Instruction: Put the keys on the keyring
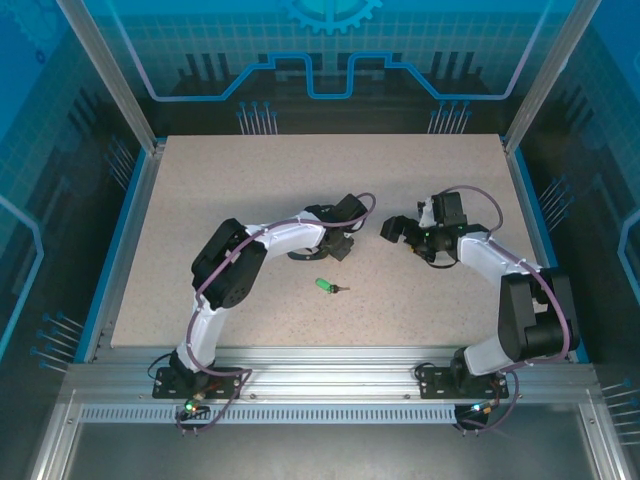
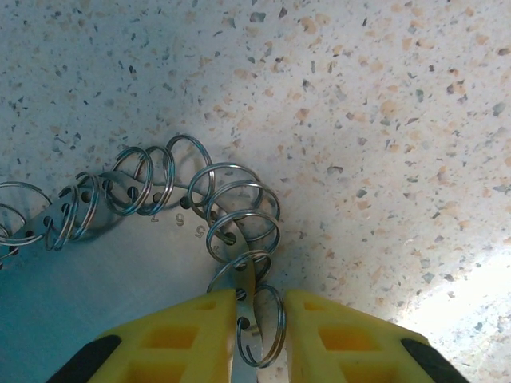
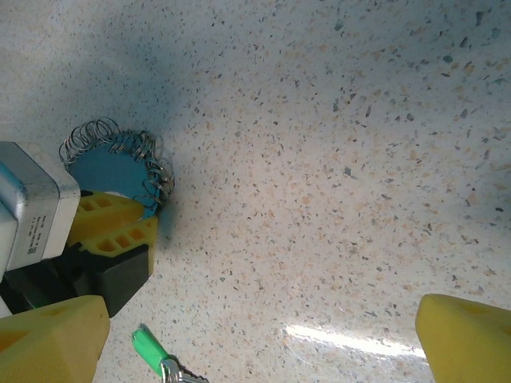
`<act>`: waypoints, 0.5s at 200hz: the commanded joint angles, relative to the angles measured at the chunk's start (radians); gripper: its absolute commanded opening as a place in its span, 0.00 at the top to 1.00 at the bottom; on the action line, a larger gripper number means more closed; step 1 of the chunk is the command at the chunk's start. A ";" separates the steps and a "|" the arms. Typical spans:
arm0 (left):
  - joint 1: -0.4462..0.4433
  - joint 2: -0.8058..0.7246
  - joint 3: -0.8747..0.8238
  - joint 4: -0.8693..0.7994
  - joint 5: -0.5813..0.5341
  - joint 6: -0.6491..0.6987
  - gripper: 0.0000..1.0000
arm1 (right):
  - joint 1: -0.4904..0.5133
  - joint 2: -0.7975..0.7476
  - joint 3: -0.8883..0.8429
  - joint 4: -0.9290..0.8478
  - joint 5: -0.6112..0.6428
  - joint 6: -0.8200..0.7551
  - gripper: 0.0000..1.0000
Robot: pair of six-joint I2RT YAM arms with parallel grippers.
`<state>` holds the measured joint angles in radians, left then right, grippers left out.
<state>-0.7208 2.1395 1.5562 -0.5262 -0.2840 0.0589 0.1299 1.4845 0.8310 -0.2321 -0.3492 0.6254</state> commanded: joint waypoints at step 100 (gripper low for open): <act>0.007 0.023 -0.015 0.016 -0.029 -0.008 0.96 | 0.000 -0.058 -0.030 -0.002 0.002 -0.006 0.00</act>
<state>-0.7208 2.1414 1.5501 -0.5140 -0.2905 0.0517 0.1299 1.4563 0.8177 -0.2310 -0.3489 0.6250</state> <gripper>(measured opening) 0.118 0.997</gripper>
